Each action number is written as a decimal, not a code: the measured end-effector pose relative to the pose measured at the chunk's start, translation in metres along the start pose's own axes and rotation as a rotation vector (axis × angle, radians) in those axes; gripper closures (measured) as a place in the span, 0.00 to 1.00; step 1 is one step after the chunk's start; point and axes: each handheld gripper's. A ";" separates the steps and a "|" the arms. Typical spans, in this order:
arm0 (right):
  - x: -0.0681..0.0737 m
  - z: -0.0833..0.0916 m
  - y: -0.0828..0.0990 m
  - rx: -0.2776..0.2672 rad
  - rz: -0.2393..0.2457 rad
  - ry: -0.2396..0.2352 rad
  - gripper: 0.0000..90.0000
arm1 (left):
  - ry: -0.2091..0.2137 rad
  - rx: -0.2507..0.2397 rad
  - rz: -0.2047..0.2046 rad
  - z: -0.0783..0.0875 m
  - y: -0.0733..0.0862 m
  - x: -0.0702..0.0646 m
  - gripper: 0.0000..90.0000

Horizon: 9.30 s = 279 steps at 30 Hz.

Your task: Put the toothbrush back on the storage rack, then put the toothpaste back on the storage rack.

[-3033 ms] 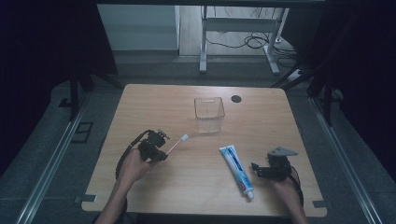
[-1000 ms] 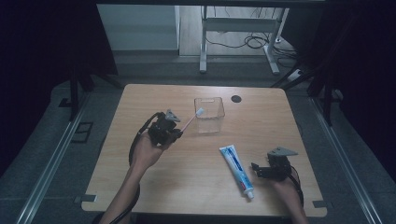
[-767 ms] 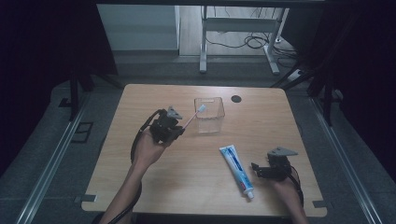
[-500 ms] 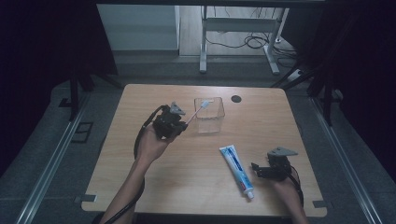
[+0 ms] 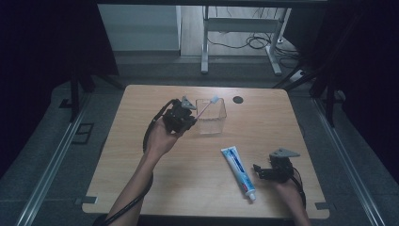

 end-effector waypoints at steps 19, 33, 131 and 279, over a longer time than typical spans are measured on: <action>0.000 0.000 0.000 0.000 0.000 -0.001 0.17 | 0.014 -0.054 -0.011 -0.008 -0.035 0.003 0.94; 0.000 0.000 0.000 -0.001 0.011 -0.006 0.17 | 0.009 -0.120 0.010 -0.021 -0.061 0.017 0.94; -0.001 -0.001 -0.001 -0.001 0.023 -0.016 0.17 | -0.097 0.124 0.045 -0.125 -0.068 0.004 0.68; -0.001 -0.001 -0.002 -0.001 0.023 -0.015 0.17 | 0.162 -0.105 0.053 -0.042 0.082 -0.042 0.22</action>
Point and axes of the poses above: each handheld gripper's, and its own axes: z roughly backward along the jaws, y roughly out of its underside, x roughly to its left, and after that the axes turned 11 degrees about x, right-handed
